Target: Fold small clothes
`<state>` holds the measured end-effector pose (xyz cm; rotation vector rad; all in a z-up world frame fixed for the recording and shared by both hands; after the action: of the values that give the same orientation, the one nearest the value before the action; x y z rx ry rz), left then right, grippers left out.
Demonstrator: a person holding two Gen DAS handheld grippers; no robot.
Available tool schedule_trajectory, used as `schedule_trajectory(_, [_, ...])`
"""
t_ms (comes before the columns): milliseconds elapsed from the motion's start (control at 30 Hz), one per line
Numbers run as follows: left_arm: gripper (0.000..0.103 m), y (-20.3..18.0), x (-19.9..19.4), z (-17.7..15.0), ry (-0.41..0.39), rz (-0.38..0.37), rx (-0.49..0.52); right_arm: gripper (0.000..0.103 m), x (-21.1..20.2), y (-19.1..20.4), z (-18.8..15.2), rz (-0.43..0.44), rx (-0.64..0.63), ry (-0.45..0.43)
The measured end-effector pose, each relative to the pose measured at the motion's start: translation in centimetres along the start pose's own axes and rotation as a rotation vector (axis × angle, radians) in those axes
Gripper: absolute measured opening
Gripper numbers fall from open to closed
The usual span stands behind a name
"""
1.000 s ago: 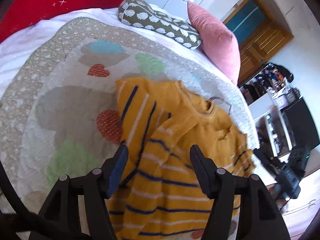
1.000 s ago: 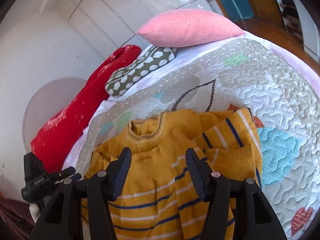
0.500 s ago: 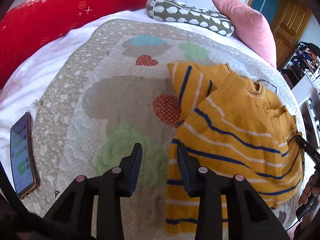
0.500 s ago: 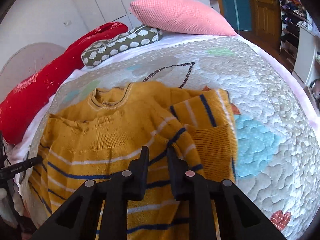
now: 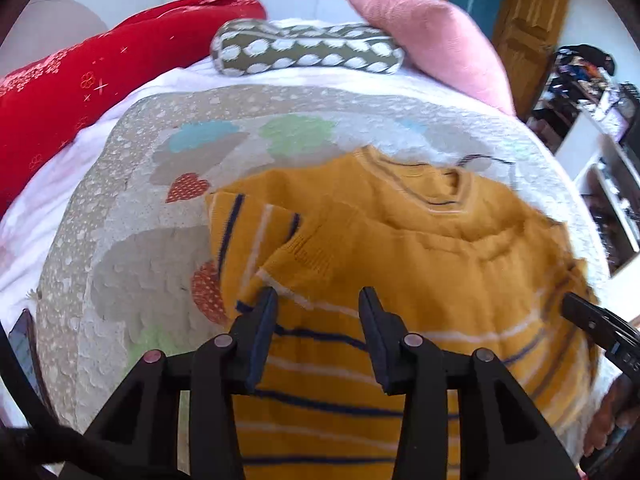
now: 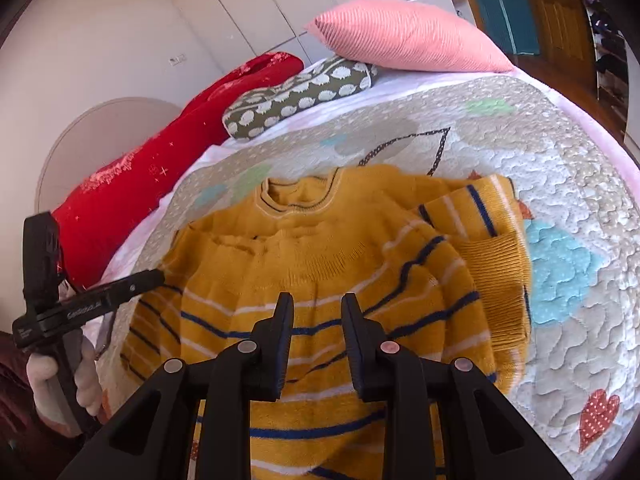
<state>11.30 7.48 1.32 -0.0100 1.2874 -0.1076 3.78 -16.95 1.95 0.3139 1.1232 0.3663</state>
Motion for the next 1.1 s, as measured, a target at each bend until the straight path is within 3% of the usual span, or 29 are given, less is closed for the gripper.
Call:
schedule_trajectory(67, [0.031, 2.4, 2.8, 1.0, 0.059, -0.012, -0.088, 0.024, 1.4, -2.1, 0.7, -0.103, 0.038, 0.014])
schedule_trajectory(133, [0.029, 4.1, 3.3, 1.1, 0.052, -0.067, -0.151, 0.014, 1.1, -4.5, 1.5, -0.226, 0.052, -0.038])
schedule_trajectory(200, [0.029, 4.5, 3.1, 0.9, 0.044, -0.087, -0.148, 0.021, -0.7, -6.2, 1.7, -0.277, 0.091, -0.095])
schedule_trajectory(233, [0.029, 4.4, 3.1, 0.7, 0.040, -0.079, -0.133, 0.027, -2.0, -7.0, 1.5, -0.269, 0.118, -0.121])
schedule_trajectory(400, [0.034, 3.7, 3.2, 0.5, 0.006, -0.035, -0.089, 0.030, -4.7, -7.9, -1.7, -0.098, 0.143, -0.093])
schedule_trajectory(467, [0.068, 4.8, 4.0, 1.0, 0.020, 0.000, -0.132, 0.042, -4.8, -7.2, -3.2, -0.065, 0.132, -0.073])
schedule_trajectory(500, [0.071, 5.5, 4.4, 1.0, 0.028, -0.028, -0.163, 0.049, -4.6, -7.0, -3.8, -0.062, 0.126, -0.061])
schedule_trajectory(533, [0.071, 6.1, 4.7, 1.0, 0.034, -0.079, -0.189, 0.050, -4.3, -6.7, -4.4, -0.054, 0.117, -0.045])
schedule_trajectory(567, [0.071, 6.7, 4.8, 1.0, 0.032, -0.116, -0.207, 0.039, -3.8, -6.4, -4.8, -0.029, 0.098, -0.018])
schedule_trajectory(633, [0.072, 6.8, 4.7, 1.0, 0.026, -0.118, -0.199, 0.005, -3.0, -5.6, -5.6, 0.010, 0.045, 0.048])
schedule_trajectory(733, [0.074, 6.0, 4.7, 1.0, 0.007, -0.046, -0.156, 0.004, -3.1, -6.8, -5.6, -0.129, 0.038, 0.043])
schedule_trajectory(833, [0.075, 5.8, 4.6, 1.2, -0.015, -0.033, -0.151, 0.004, -3.8, -8.8, -5.0, -0.185, 0.101, 0.006])
schedule_trajectory(1000, [0.074, 7.7, 1.6, 0.1, -0.035, -0.095, -0.181, 0.007, -4.7, -8.1, -4.9, -0.186, 0.103, -0.019])
schedule_trajectory(1100, [0.074, 9.3, -1.0, -1.9, -0.056, -0.154, -0.176, 0.020, -6.4, -8.1, -5.6, -0.151, 0.125, -0.047])
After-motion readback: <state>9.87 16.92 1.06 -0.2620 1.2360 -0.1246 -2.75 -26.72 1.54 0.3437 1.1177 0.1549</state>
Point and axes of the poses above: each gripper's, at about its wrist camera, not at the fingertips, and x roughly the way its jaws point, y to its left, z to its top, the point moved 5 cm from there along x, roughly the way its jaws point, and after that the axes turned 14 degrees about y, right-handed, at the moved point
